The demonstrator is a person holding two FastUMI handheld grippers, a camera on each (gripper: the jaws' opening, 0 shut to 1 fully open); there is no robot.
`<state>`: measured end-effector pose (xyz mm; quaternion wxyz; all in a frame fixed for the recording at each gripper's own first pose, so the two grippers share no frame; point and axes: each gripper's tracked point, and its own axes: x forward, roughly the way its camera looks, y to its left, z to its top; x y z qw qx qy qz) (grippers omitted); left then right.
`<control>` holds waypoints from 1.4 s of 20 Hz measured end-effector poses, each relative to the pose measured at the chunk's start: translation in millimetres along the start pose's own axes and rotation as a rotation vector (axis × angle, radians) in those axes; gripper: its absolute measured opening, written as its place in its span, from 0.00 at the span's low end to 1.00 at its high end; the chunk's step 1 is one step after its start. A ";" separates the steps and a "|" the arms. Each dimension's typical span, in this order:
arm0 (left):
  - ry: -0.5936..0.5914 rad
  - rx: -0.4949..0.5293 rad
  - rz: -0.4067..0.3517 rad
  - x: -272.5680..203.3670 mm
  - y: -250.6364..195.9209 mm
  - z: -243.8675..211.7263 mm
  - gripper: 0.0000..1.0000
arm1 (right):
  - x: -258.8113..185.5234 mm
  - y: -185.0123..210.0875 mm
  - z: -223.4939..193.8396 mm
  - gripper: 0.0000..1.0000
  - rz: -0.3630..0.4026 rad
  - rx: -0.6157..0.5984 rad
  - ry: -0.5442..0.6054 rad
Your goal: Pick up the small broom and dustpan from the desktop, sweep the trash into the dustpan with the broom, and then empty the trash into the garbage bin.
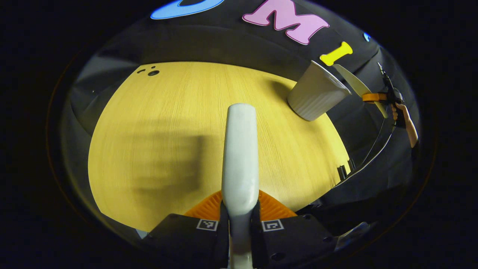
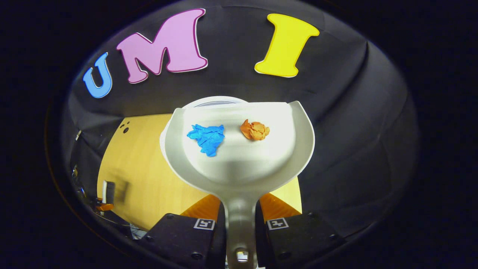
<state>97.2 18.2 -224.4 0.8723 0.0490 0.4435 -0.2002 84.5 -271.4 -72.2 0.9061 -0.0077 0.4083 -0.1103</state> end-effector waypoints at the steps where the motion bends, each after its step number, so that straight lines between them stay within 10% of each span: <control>1: 0.001 0.001 0.006 -1.7 3.4 1.6 0.28 | 8.1 -3.1 3.9 0.35 -0.028 -0.023 -0.009; 13: 0.008 -0.031 0.043 -12.2 33.5 -3.8 0.27 | 30.2 -13.4 19.5 0.36 -0.259 -0.327 -0.100; 28: 0.067 -0.116 -0.006 -13.0 17.3 -43.1 0.28 | -21.7 -29.2 44.7 0.35 -0.835 -1.103 -0.259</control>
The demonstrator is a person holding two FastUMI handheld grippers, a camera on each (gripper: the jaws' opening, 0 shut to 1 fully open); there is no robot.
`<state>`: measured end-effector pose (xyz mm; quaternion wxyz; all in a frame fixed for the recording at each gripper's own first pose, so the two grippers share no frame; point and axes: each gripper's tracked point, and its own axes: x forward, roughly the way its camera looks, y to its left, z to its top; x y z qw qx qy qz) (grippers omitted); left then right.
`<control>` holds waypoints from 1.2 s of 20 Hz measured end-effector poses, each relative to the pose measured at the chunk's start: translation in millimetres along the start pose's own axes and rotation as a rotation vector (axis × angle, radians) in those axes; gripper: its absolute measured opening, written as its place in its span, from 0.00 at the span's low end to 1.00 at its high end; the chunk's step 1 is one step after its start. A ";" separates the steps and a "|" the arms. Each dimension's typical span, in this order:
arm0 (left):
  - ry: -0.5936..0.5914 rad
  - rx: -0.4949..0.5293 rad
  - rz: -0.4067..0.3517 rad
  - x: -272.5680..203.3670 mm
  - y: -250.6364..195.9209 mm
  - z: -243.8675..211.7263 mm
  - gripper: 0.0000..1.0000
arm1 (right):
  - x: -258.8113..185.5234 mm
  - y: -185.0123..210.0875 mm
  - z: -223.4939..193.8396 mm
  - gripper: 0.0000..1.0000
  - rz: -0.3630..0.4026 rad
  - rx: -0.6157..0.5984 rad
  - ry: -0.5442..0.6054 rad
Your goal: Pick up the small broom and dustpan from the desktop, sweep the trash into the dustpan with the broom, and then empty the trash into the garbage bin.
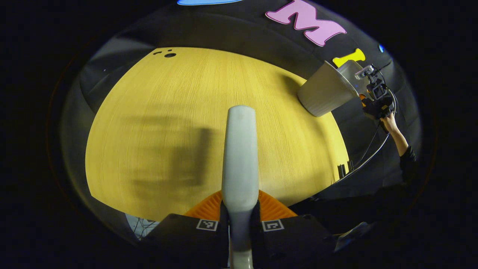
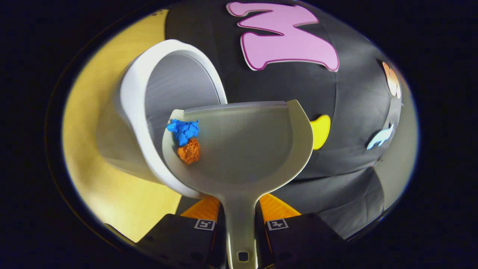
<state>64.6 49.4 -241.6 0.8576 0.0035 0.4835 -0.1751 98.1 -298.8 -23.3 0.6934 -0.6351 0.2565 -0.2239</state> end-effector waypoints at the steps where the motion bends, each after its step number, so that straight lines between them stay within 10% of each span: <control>1: 0.001 0.001 0.002 -0.3 0.2 -1.1 0.28 | -9.4 -5.7 -1.2 0.35 -0.016 -0.036 -0.015; 7: 0.002 -0.003 0.013 -0.6 -0.6 -0.5 0.29 | -16.7 -7.0 -6.1 0.35 -0.005 -0.083 -0.047; 20: -0.072 -0.011 0.024 -5.8 -15.3 19.1 0.29 | -20.2 11.9 -5.9 0.35 0.410 0.686 0.178; 24: -0.141 0.008 0.081 -21.7 -9.2 31.4 0.28 | -26.6 -4.4 17.0 0.35 0.431 0.846 0.114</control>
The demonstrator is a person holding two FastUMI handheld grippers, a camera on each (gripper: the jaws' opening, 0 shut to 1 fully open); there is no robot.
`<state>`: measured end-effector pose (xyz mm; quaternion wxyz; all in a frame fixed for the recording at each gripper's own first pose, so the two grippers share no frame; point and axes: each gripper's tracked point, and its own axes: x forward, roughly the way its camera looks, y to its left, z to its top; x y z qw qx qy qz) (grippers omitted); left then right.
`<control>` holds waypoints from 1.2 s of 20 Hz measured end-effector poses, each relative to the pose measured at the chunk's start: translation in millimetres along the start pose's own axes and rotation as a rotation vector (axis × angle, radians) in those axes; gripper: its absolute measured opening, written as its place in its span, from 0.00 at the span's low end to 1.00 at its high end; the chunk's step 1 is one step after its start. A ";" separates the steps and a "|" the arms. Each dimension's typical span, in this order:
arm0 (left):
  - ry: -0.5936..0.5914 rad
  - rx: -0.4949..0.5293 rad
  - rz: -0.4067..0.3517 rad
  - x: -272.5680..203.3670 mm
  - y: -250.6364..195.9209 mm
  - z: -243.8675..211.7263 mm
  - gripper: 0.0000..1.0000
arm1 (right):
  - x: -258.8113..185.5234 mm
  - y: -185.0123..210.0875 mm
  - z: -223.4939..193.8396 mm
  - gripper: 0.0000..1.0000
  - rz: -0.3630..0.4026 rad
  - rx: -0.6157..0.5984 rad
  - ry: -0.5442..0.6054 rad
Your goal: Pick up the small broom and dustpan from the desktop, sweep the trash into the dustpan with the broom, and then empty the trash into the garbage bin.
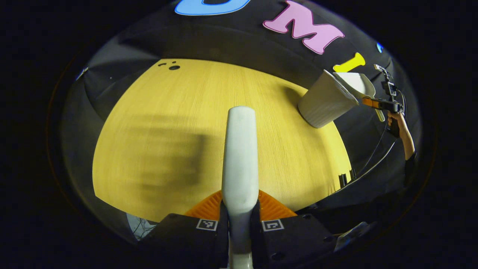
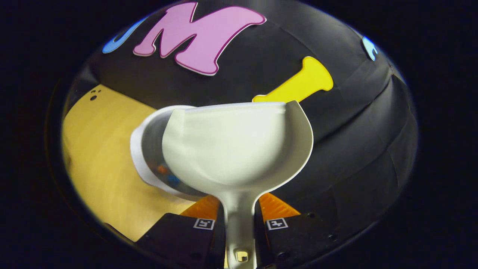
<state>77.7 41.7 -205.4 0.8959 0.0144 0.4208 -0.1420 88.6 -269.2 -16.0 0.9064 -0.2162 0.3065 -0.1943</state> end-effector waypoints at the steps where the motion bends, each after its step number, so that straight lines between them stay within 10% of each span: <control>1: -0.018 0.023 0.039 -3.6 6.3 2.6 0.27 | -4.4 -1.0 7.6 0.32 0.018 0.033 -0.019; 13: -0.088 0.021 0.127 4.8 29.7 -12.2 0.27 | -14.1 21.9 41.2 0.35 0.355 0.112 -0.135; 24: 0.030 -0.053 0.196 75.1 81.2 -23.1 0.29 | 99.3 40.9 -26.1 0.35 0.602 0.077 0.197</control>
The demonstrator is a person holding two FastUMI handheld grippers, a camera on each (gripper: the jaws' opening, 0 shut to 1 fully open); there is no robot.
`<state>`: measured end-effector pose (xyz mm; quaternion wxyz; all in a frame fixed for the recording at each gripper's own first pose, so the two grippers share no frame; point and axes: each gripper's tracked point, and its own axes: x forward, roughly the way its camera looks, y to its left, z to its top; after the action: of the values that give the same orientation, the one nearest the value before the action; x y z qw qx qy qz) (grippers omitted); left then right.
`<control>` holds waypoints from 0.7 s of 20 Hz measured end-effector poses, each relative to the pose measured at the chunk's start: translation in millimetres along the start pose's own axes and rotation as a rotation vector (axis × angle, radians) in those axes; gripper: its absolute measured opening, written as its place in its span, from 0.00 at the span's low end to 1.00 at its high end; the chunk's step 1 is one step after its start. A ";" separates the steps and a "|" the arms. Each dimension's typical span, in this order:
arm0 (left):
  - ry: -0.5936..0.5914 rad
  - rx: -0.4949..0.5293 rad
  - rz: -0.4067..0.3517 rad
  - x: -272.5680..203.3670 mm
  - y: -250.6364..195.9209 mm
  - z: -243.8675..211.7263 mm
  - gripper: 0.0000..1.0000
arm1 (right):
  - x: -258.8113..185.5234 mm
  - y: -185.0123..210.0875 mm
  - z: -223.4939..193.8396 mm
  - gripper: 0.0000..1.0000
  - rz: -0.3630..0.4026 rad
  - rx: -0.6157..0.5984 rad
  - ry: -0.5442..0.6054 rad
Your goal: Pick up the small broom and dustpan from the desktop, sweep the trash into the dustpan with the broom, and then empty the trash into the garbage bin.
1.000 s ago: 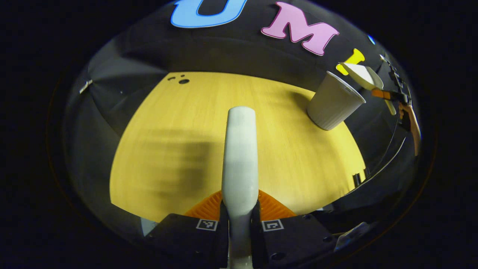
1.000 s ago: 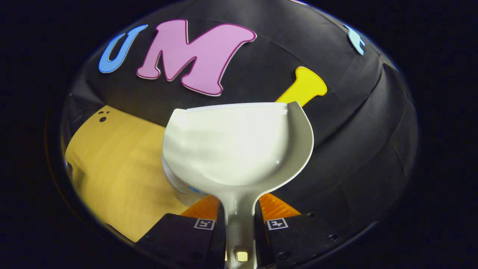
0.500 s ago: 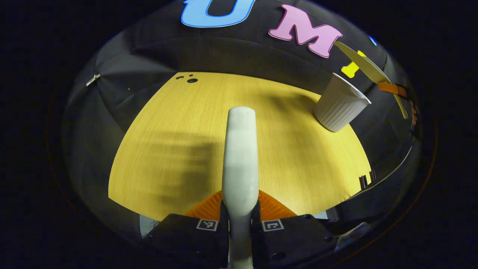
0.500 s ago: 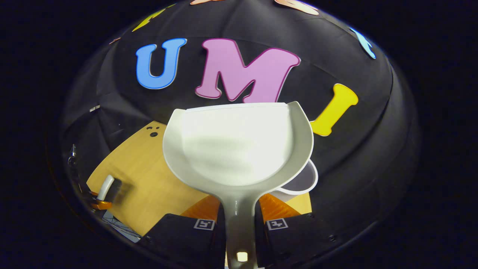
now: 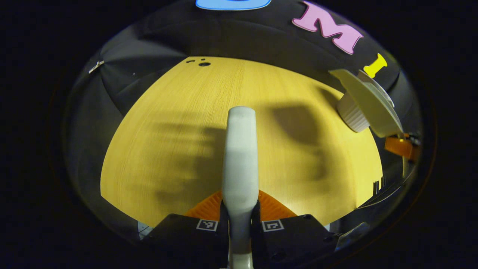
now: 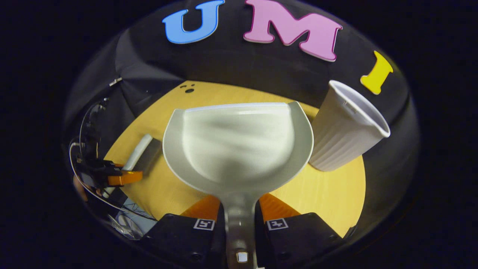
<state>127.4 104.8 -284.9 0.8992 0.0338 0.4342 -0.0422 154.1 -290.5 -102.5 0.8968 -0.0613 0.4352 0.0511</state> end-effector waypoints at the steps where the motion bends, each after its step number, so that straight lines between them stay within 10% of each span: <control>1: 0.020 0.010 0.011 6.7 2.6 -2.6 0.27 | 6.9 -3.5 1.5 0.35 0.009 0.028 0.025; 14: 0.164 0.239 0.091 49.5 -9.8 18.4 0.33 | 42.2 -25.3 -8.9 0.36 -0.017 0.188 0.205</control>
<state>171.4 90.9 -312.5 0.8512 0.1636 0.4961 -0.0499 176.9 -315.2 -139.5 0.8499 0.0146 0.5268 -0.0039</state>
